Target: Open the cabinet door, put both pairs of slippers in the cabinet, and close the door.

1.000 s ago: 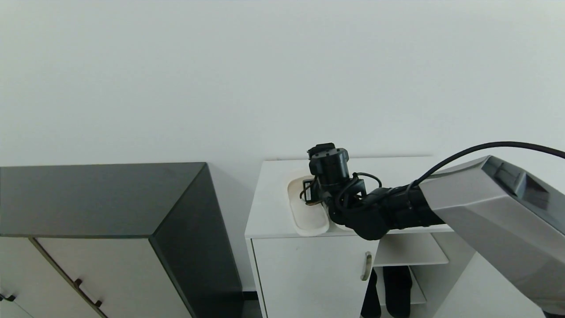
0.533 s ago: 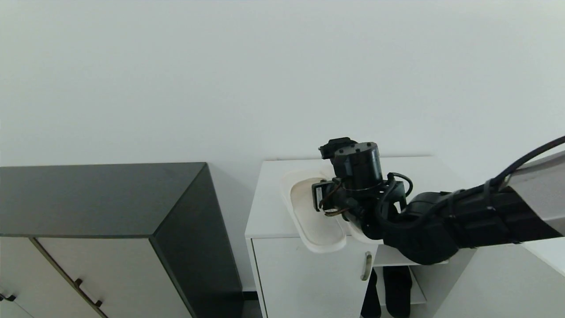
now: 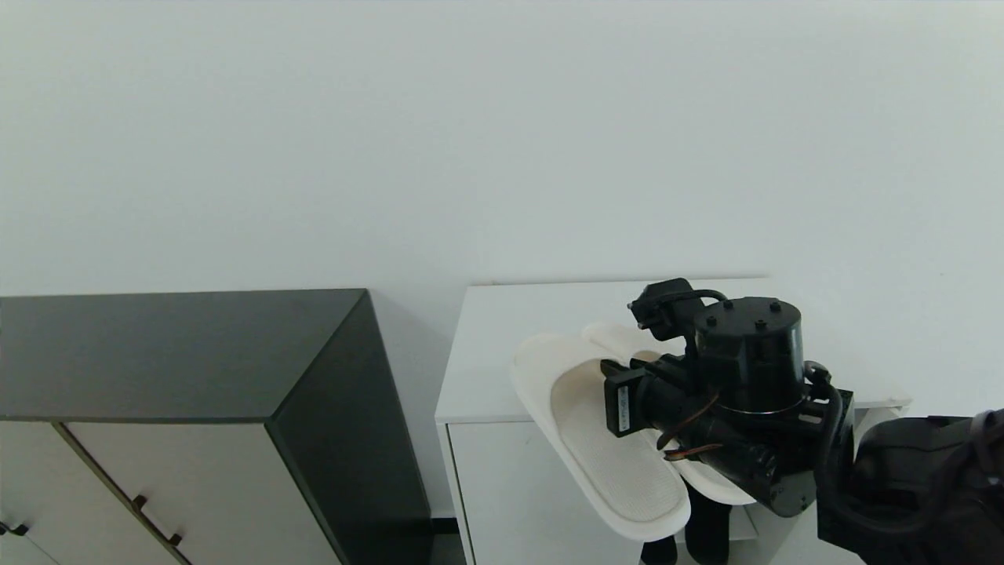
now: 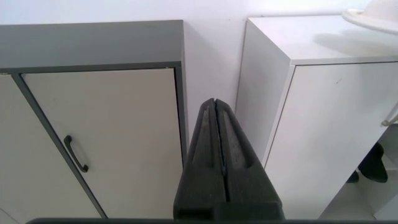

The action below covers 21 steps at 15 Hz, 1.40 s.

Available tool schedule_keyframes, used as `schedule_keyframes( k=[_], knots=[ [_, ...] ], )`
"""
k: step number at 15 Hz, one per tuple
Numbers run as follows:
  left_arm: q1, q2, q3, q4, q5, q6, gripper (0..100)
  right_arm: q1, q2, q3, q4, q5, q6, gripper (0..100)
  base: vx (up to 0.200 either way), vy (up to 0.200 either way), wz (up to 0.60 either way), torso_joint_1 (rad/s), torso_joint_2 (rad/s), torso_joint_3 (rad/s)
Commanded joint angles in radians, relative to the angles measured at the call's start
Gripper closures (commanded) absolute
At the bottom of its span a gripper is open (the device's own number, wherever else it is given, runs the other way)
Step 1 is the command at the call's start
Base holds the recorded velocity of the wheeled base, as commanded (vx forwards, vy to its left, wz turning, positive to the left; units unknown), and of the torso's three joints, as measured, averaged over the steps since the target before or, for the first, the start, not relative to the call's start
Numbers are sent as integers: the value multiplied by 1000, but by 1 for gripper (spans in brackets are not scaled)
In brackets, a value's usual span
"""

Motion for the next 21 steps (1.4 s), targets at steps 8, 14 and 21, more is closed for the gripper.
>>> schedule_keyframes(
  k=[8,14,21],
  knots=[
    [0,0,0,0,1,1,100,1,-14,21,-5,1,-5,100,-150,0,0,3,2,2],
    [0,0,0,0,1,1,100,3,-5,21,-5,-3,-5,100,-200,0,0,-1,3,2],
    [0,0,0,0,4,-2,100,3,-3,20,-5,-2,-5,100,0,0,0,0,0,0]
  ],
)
